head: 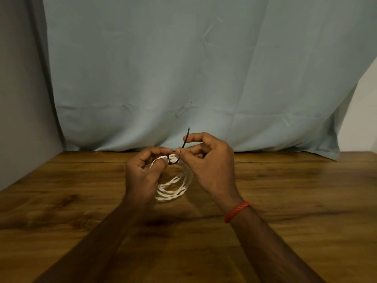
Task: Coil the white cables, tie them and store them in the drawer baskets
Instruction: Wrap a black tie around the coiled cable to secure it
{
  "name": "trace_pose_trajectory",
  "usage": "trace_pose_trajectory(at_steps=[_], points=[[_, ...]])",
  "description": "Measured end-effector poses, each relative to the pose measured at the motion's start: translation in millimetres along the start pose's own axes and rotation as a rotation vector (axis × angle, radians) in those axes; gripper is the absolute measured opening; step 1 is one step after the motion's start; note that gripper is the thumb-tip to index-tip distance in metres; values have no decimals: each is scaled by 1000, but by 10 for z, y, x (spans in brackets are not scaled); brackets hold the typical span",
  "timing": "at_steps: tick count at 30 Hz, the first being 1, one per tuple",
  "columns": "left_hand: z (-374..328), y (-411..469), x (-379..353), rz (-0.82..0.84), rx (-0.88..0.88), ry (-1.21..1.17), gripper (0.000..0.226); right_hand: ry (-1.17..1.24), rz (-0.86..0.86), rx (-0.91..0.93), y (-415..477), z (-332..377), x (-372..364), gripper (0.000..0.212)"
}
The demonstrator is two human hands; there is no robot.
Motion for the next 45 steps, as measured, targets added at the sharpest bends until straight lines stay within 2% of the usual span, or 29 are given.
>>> trace_pose_trajectory(at_steps=[5, 8, 11, 14, 18, 21, 24, 27, 32, 34, 37, 40, 45], points=[[20, 7, 20, -23, 3, -25, 17, -58, 2, 28, -2, 31, -24, 30], [24, 8, 28, -30, 19, -18, 15, -174, 9, 103, -15, 112, -61, 32], [28, 15, 42, -37, 24, -25, 17, -249, 55, 174, -39, 213, -120, 50], [10, 19, 44, -30, 10, -28, 18, -129, 62, 132, -47, 190, -87, 61], [10, 11, 54, -46, 3, -59, 18, -103, 29, 123, -24, 148, -43, 34], [2, 16, 48, -45, -12, -52, 15, -186, 10, 210, -31, 228, -37, 25], [22, 11, 63, -59, 5, -38, 12, -344, 18, 323, -63, 301, -103, 23], [34, 10, 73, -73, 22, -28, 11, -408, 54, 325, -67, 269, -165, 27], [85, 49, 138, -116, 50, 6, 9, -257, 75, 246, -56, 211, -133, 42], [76, 55, 140, -123, 45, 20, 14, -216, 69, 207, -36, 167, -107, 36], [41, 50, 128, -125, 31, 37, 21, -229, 52, 249, -34, 204, -88, 21], [38, 53, 127, -121, 30, 21, 21, -323, 32, 314, -54, 270, -87, 12], [20, 46, 122, -122, 28, 0, 14, -505, 30, 367, -83, 288, -133, 9]])
Point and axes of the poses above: each hand's wrist, its own y-axis towards the middle knuckle, its own x-axis out of the back of the hand, z = x × y, the point moved 10 cm from there along y, towards the middle knuckle, and after that the axes turned 2 degrees about -x, right-handed, at the moved point
